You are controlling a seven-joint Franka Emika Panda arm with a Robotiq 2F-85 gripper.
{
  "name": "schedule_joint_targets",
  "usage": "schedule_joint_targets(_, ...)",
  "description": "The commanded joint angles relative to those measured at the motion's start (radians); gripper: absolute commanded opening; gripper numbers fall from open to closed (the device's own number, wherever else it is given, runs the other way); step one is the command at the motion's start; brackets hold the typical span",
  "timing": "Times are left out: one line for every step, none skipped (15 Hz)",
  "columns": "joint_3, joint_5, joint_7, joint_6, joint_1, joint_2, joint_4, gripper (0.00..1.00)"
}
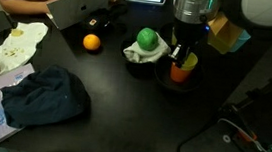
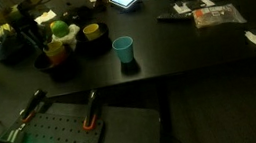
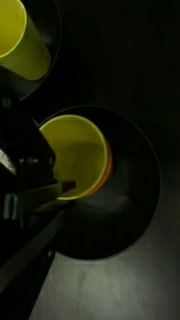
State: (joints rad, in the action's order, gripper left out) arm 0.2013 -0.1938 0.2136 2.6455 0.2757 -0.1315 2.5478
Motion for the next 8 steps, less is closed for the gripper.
schedule_joint_targets(0.000,-0.014,0.013,-0.026,0.003,0.052,0.004,0.14)
schedule_joint_targets(0.001,-0.007,0.010,-0.030,0.000,0.049,0.003,0.14)
schedule_joint_targets(0.002,-0.003,0.011,-0.034,-0.001,0.045,0.001,0.15)
schedule_joint_targets(0.005,0.011,0.000,-0.036,-0.004,0.039,0.000,0.15)
schedule_joint_targets(0.004,0.010,0.004,-0.029,-0.004,0.034,0.002,0.15)
schedule_joint_targets(0.002,0.004,0.010,-0.024,-0.004,0.029,0.003,0.15)
schedule_joint_targets(0.002,0.006,0.007,-0.021,-0.005,0.024,0.003,0.16)
schedule_joint_targets(0.000,0.005,0.011,-0.021,-0.005,0.020,0.001,0.16)
